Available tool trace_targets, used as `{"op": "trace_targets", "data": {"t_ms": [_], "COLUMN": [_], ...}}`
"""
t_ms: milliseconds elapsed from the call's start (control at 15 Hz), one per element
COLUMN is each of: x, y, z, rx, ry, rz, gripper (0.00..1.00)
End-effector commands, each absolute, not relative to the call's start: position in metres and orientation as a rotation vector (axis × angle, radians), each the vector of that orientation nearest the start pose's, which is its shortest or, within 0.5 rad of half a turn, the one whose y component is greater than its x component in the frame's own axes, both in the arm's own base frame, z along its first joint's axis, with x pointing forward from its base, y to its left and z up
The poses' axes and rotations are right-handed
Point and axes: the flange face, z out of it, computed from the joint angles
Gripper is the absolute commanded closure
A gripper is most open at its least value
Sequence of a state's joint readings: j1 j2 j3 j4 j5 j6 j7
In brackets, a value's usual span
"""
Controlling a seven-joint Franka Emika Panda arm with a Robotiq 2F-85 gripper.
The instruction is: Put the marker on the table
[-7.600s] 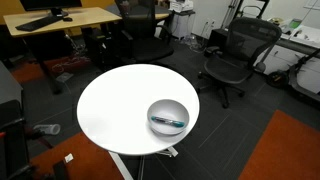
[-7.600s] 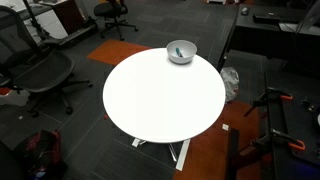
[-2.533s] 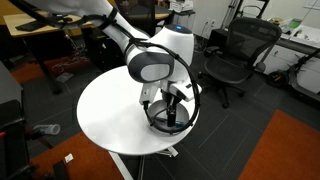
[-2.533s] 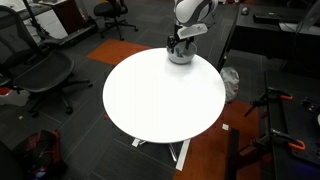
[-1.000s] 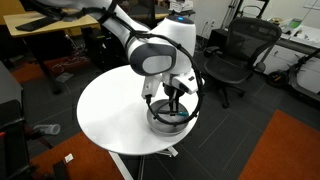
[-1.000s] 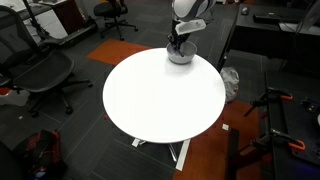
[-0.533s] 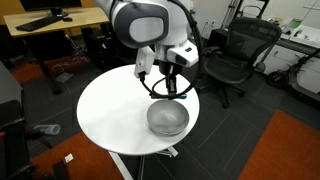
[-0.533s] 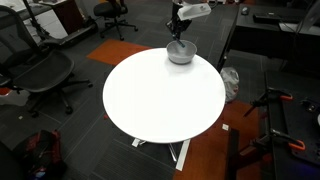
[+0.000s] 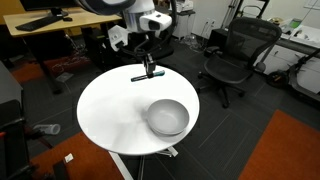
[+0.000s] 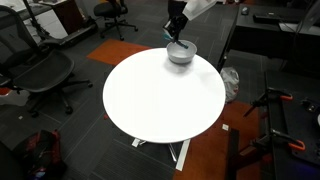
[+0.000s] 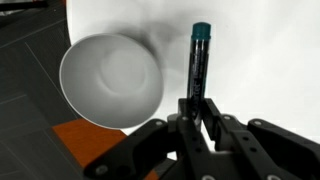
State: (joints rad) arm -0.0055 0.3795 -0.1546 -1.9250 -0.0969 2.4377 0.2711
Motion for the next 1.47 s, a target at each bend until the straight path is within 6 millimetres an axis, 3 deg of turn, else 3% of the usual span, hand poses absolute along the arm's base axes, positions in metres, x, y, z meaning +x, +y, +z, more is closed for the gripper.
{"op": "trace_targets", "data": {"t_ms": [0,333,667,800,867,1133,1200,1400], "x": [0.608,0.589,0.561,0.548,0.568,0.557,0.556,0.549], "y": [-0.044,0.028,0.067,0.073,0.075,0.076,0.074,0.074], "z": [0.315,0.29,0.27,0.266,0.257,0.258,0.258,0.257], "rx": [-3.245,-3.209,-3.111,-3.045,-3.097,-3.06,-3.065,-3.078], "ry": [0.249,-0.203,-0.655,-0.826,-0.703,-0.802,-0.804,-0.876], "rz": [-0.276,-0.234,-0.226,-0.223,-0.192,-0.187,-0.189,-0.196], "gripper": [0.95,0.95,0.95,0.95,0.81,0.81,0.95,0.95]}}
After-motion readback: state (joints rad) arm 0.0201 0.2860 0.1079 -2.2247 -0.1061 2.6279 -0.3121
